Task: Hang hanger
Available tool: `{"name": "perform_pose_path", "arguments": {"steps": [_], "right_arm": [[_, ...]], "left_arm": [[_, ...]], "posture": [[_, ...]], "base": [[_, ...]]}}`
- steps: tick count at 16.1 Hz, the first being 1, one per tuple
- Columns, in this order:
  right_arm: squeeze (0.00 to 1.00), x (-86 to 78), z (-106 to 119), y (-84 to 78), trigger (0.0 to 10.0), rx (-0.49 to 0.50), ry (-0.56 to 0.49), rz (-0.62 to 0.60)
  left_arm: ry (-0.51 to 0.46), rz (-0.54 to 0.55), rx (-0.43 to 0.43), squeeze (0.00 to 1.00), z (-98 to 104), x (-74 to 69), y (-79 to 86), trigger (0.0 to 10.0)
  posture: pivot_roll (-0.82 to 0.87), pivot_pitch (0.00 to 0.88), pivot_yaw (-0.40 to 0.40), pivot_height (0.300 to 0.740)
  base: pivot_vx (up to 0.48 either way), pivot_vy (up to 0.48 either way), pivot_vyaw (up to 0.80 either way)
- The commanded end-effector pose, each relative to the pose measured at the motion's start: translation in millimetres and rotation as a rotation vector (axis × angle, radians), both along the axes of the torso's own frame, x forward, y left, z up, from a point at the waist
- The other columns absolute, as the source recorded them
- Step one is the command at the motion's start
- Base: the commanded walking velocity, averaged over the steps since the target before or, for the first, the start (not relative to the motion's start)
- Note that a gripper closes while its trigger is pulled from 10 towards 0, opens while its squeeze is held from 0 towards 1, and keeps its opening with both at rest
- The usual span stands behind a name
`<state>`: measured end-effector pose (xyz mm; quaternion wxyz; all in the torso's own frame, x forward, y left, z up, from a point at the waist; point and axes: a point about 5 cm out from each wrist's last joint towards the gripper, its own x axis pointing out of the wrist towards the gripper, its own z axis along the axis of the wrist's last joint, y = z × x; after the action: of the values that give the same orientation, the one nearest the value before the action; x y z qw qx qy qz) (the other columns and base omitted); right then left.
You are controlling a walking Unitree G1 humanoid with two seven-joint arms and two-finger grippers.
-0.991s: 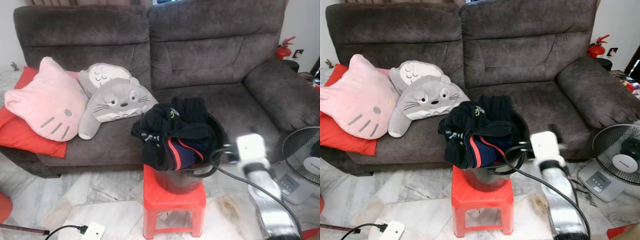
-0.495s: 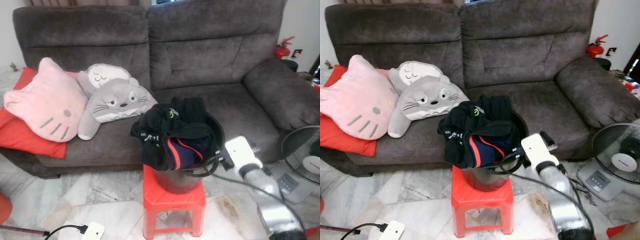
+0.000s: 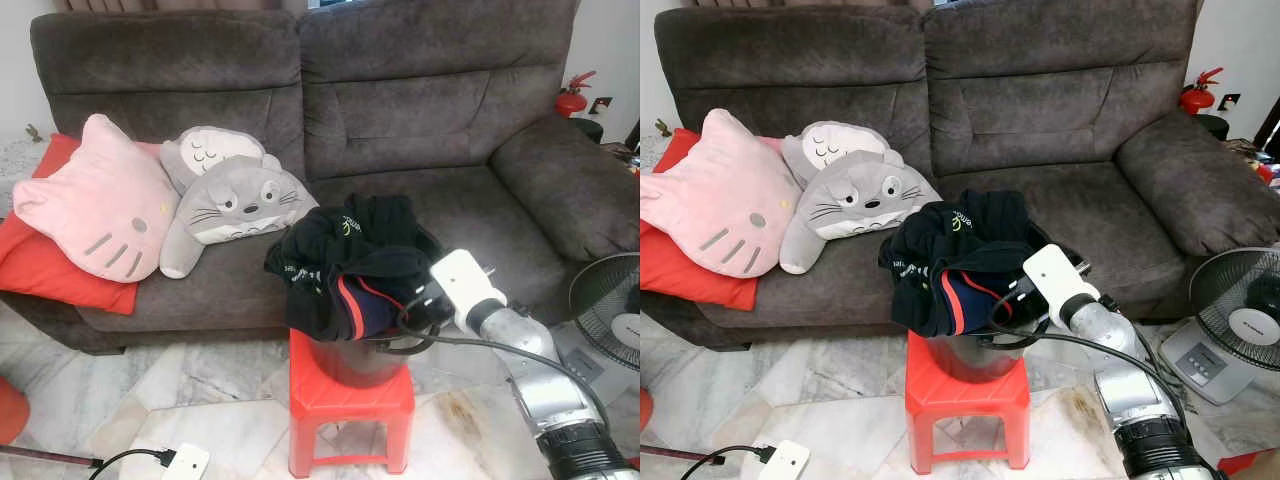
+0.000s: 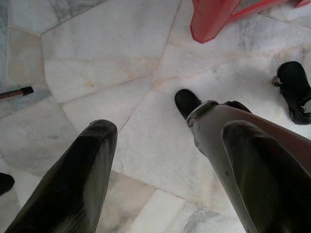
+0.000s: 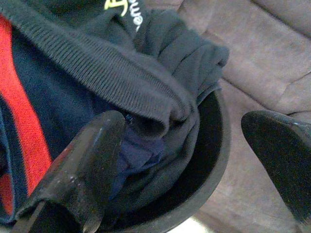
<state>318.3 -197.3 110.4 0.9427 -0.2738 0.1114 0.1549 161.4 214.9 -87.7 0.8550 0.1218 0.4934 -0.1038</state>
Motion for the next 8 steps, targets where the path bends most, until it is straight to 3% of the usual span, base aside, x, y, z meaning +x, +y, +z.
{"name": "perform_pose_path", "arguments": {"steps": [1,8], "right_arm": [[0.00,4.8,3,1.8,10.0,-0.004,0.020,0.019],[0.00,15.0,6,-4.1,10.0,-0.064,0.017,-0.004]], "left_arm": [[0.015,0.008,0.004,0.00,-1,-2.3,2.8,10.0],[0.010,0.010,0.006,0.00,0,-1.2,2.6,10.0]], "posture": [[-0.31,0.000,0.076,0.740],[-0.31,0.000,0.076,0.740]], "base": [[0.000,0.000,0.00],[0.000,0.000,0.00]]}}
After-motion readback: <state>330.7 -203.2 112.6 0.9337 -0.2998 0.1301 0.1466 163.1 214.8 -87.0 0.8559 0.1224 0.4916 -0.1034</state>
